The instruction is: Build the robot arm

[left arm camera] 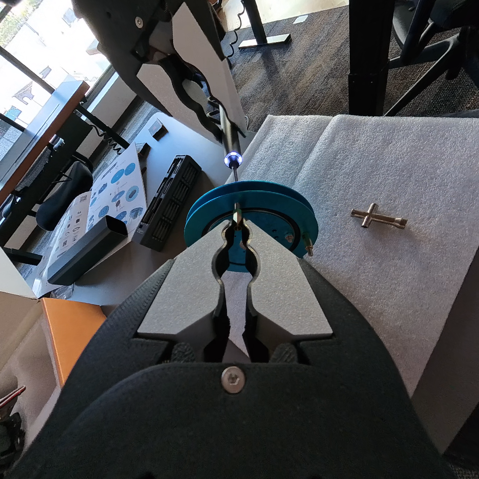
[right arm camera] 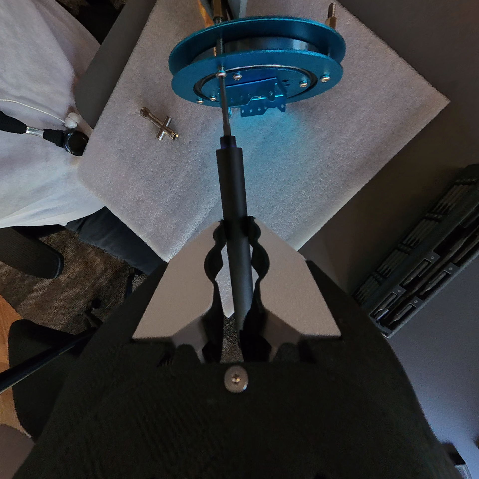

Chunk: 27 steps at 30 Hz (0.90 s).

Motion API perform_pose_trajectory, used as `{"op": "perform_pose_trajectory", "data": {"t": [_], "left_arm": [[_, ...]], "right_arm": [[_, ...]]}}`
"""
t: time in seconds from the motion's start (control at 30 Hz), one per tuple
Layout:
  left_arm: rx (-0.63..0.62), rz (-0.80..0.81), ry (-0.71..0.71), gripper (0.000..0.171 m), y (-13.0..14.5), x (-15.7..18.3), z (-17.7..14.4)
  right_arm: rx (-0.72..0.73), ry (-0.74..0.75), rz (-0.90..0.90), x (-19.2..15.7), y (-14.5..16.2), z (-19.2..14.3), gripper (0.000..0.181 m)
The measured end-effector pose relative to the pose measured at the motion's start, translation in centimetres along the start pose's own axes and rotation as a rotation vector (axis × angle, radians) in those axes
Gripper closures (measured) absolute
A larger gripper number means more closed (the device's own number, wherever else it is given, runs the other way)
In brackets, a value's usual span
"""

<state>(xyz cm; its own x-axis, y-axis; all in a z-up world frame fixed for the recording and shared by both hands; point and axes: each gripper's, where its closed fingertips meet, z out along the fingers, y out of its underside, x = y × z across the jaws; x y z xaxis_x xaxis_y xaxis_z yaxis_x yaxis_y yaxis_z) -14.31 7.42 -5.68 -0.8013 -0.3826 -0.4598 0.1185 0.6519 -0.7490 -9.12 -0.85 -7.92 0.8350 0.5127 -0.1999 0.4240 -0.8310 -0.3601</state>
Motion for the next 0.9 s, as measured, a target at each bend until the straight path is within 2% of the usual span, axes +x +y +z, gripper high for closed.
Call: {"op": "perform_pose_trajectory", "data": {"t": [0.13, 0.43, 0.6, 0.9], "left_arm": [[-0.009, -0.007, 0.001, 0.168, 0.23, -0.01, -0.03], [0.013, -0.007, 0.004, 0.168, 0.09, 0.20, 0.12], [0.011, 0.005, -0.016, 0.168, 0.09, 0.01, 0.11], [0.018, 0.003, -0.009, 0.168, 0.02, 0.14, 0.09]], "right_arm": [[0.021, -0.078, 0.068, -0.70, -0.20, 0.13, 0.165], [0.000, -0.055, 0.018, -0.75, 0.04, 0.20, 0.165], [-0.005, -0.092, 0.084, -0.70, 0.07, 0.33, 0.165], [0.000, -0.061, 0.082, -0.49, -0.07, -0.10, 0.165]]}}
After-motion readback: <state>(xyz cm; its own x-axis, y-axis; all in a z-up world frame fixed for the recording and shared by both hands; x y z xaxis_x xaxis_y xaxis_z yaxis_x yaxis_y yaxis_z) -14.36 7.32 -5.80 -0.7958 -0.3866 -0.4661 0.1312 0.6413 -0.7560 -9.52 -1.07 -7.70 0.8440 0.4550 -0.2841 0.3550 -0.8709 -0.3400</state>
